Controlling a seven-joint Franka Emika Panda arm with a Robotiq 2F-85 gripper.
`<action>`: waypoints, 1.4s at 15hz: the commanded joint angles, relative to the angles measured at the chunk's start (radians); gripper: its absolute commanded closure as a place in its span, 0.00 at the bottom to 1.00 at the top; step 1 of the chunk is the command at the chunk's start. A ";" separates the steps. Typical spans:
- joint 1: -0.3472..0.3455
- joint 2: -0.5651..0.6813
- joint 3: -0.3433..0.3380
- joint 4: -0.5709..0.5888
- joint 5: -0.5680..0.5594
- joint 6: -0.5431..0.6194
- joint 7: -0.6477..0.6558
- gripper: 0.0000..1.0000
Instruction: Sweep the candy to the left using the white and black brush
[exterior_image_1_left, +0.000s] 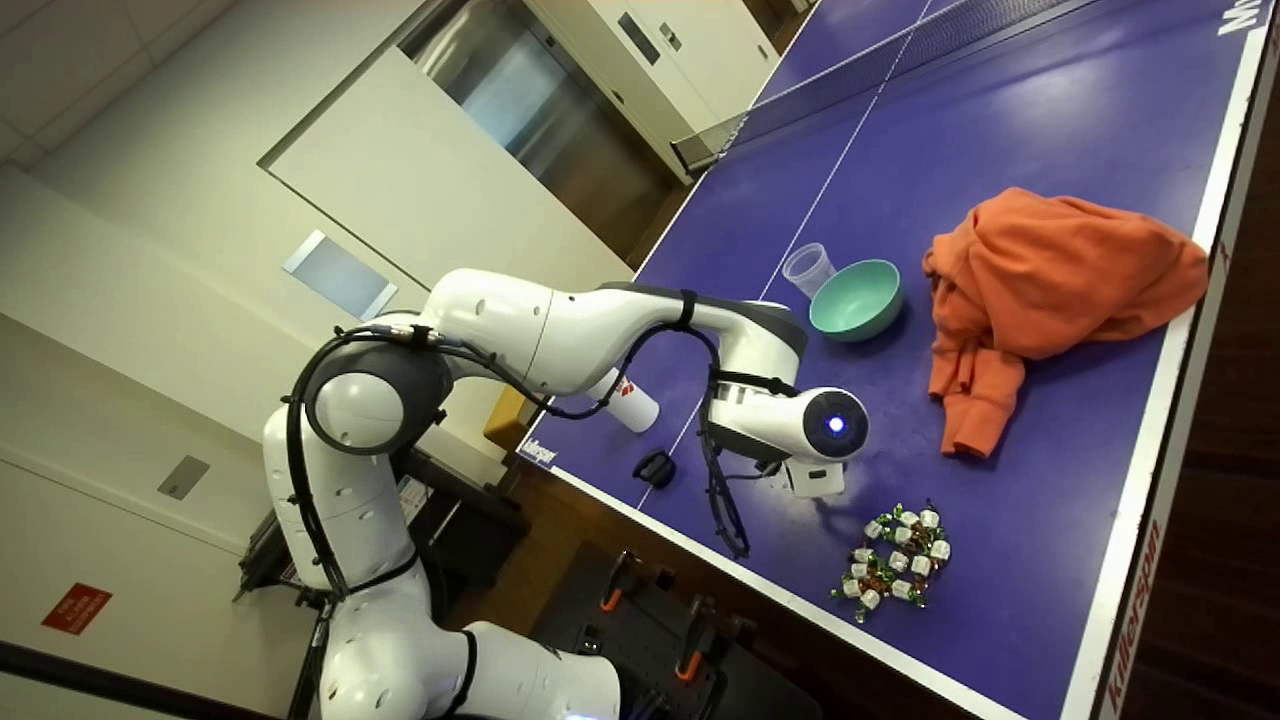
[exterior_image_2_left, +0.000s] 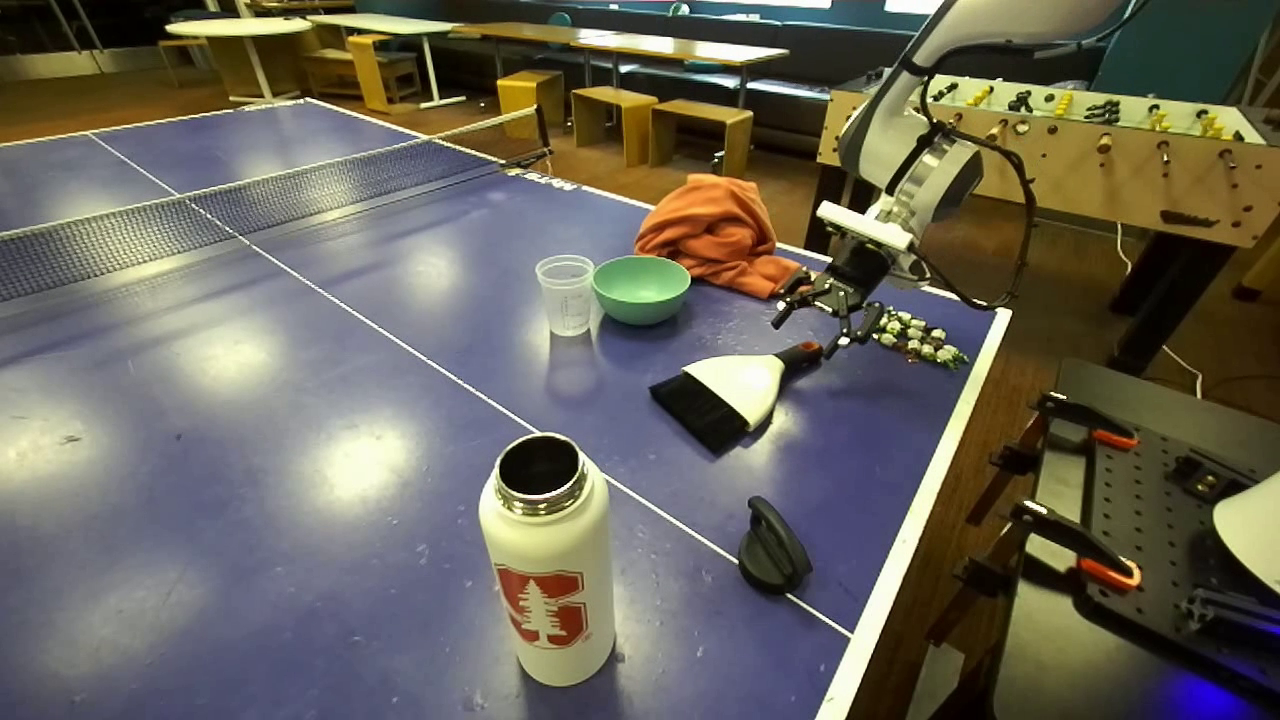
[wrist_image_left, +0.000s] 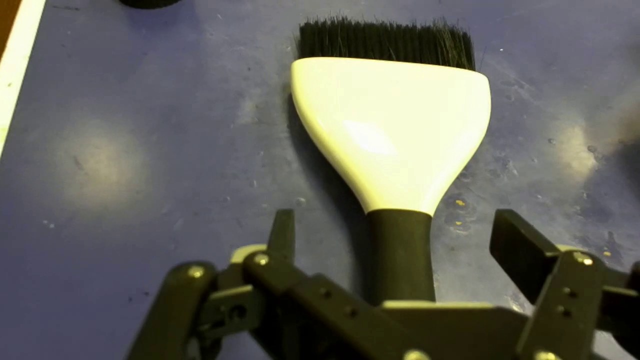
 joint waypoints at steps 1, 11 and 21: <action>-0.031 0.052 0.008 0.053 0.029 -0.074 -0.035 0.00; -0.014 0.110 0.002 0.104 0.049 -0.104 -0.017 0.00; 0.034 0.146 0.000 0.170 0.028 -0.096 0.055 0.00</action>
